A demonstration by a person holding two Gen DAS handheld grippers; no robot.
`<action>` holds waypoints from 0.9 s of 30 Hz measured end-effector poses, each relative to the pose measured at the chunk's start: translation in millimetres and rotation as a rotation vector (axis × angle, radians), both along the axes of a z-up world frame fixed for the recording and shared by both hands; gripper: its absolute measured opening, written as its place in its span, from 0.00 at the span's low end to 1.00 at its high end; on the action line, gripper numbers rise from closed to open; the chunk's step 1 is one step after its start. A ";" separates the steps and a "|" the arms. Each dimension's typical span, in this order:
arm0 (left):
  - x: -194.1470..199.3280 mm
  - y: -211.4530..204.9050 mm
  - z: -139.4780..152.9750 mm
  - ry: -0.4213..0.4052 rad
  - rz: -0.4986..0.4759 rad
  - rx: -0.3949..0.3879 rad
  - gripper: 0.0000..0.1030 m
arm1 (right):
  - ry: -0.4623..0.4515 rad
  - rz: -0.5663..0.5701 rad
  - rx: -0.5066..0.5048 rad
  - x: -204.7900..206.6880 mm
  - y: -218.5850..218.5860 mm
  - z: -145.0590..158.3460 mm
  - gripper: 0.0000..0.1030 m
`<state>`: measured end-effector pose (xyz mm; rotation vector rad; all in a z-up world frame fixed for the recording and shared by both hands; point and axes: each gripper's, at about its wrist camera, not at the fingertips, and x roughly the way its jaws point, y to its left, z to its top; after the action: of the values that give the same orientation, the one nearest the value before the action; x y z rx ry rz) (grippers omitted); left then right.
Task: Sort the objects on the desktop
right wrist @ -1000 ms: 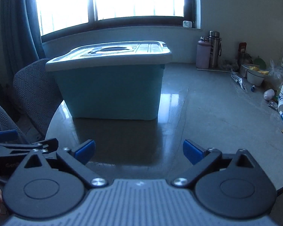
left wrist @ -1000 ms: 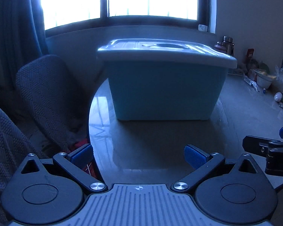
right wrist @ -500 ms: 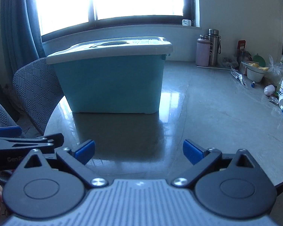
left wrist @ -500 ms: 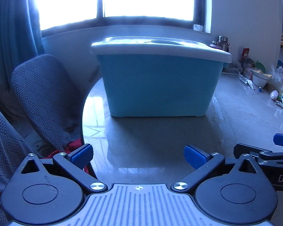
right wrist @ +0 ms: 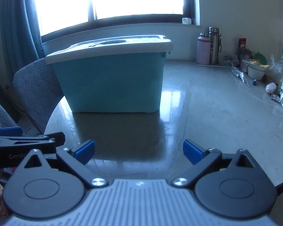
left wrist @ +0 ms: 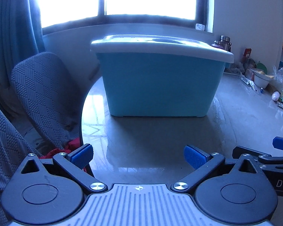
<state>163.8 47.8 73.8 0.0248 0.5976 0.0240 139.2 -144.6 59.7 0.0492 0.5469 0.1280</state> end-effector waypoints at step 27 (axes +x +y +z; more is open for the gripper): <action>4.3 0.7 -8.9 0.031 0.002 -0.030 1.00 | 0.009 0.004 0.007 -3.0 0.8 -2.6 0.97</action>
<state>168.1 48.5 64.9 -0.0046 0.6288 0.0164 136.2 -143.9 57.1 0.0552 0.5559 0.1335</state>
